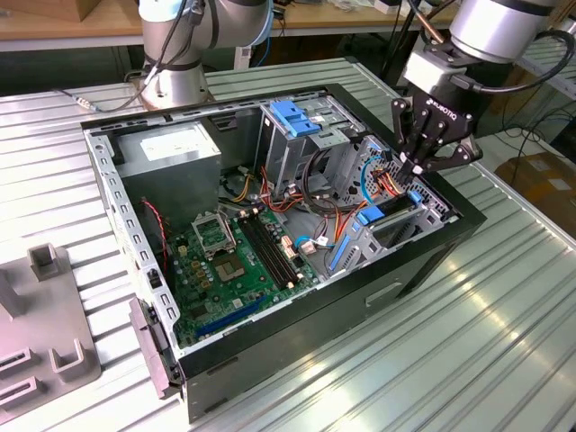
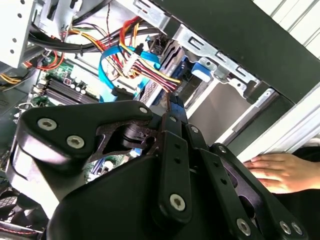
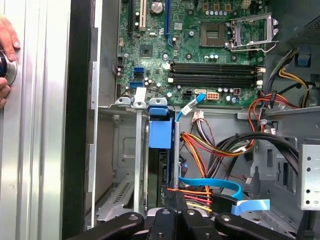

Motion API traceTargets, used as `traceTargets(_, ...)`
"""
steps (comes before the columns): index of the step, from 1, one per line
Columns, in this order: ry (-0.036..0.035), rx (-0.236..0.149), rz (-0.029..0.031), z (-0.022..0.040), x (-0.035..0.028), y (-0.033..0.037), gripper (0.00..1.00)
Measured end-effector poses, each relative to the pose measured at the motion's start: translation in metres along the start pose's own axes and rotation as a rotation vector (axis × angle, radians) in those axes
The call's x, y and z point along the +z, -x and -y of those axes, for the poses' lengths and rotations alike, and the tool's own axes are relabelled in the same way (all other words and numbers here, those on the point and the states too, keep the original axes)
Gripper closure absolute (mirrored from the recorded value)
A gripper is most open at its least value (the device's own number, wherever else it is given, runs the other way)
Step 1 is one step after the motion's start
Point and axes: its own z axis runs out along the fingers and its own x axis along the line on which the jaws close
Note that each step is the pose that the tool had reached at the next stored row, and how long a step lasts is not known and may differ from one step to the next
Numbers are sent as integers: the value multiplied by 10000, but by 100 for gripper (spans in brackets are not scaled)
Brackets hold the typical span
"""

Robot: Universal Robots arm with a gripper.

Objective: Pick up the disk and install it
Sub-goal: 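Insert the second disk wire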

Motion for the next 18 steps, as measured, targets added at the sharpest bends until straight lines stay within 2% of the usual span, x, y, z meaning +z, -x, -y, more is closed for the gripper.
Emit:
traceTargets(3,1,1,-10,-4,-100,72,90)
traceTargets(5,1,1,-22,-6,-145,115,90)
traceTargets(6,2,2,-67,-8,-198,158,90)
traceTargets(7,3,3,-95,-9,-214,181,90)
traceTargets(11,6,6,-199,-9,-237,324,90)
traceTargets(12,9,8,-292,-8,-241,383,90)
traceTargets(13,11,10,-359,-7,-242,424,90)
traceTargets(15,14,12,-461,-5,-246,505,90)
traceTargets(17,17,16,-558,-7,-245,537,90)
traceTargets(18,19,17,-626,-6,-247,554,90)
